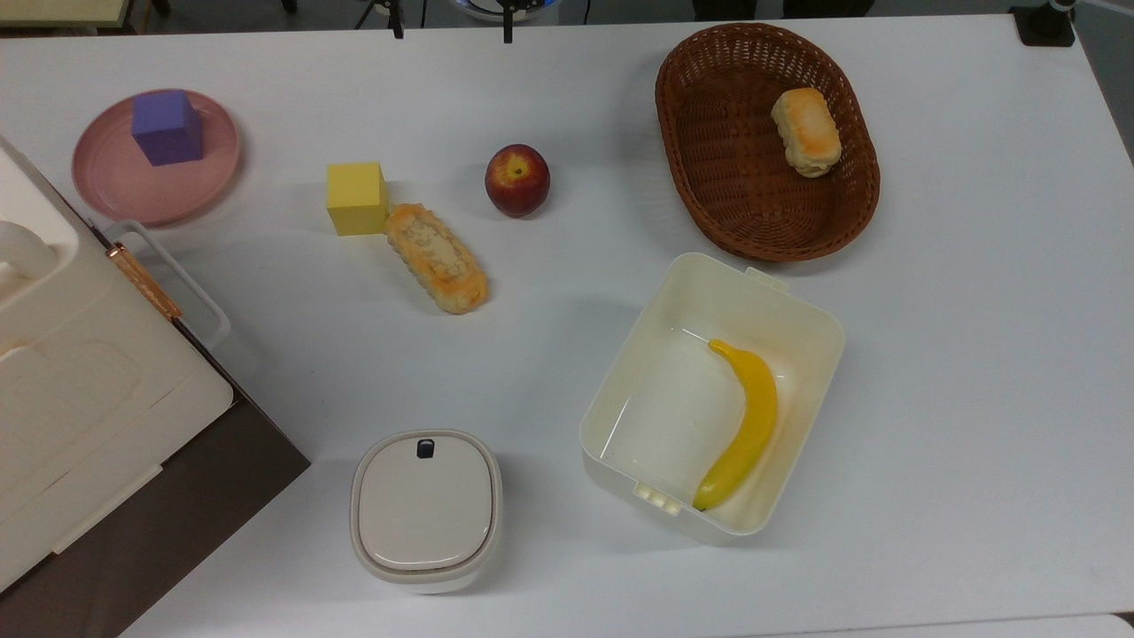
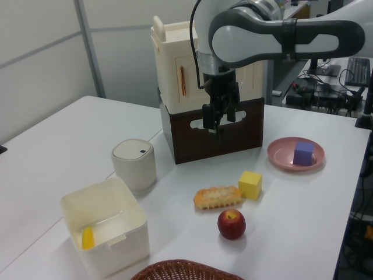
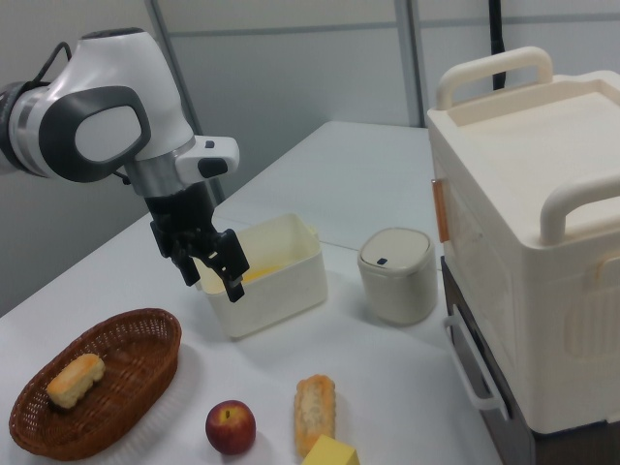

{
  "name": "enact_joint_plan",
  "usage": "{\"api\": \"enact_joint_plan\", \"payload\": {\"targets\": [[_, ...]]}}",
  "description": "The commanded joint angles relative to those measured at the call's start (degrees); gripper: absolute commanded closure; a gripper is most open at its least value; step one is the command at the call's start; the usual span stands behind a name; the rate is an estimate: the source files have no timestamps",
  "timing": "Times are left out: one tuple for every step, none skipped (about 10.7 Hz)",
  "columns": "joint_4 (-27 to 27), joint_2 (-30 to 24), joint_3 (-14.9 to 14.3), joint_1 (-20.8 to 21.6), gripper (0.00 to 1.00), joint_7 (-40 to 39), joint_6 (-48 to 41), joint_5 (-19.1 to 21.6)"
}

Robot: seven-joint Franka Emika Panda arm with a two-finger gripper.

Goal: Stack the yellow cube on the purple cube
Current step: 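Move the gripper over the yellow cube and lower it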

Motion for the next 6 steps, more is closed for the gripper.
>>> {"api": "enact_joint_plan", "payload": {"targets": [[-0.8,-0.87,-0.63,1.07,0.0,1.0,-2.12,0.39],[-0.8,-0.87,-0.72,0.98,0.0,1.08,-2.13,0.39],[-0.8,-0.87,-0.72,0.9,0.0,1.0,-2.13,0.39],[-0.8,-0.87,-0.72,0.63,0.0,0.91,-2.13,0.3],[-0.8,-0.78,-0.8,0.46,0.0,0.82,-2.04,0.3],[-0.8,-0.61,-1.15,0.37,0.0,1.0,-2.04,0.3]]}}
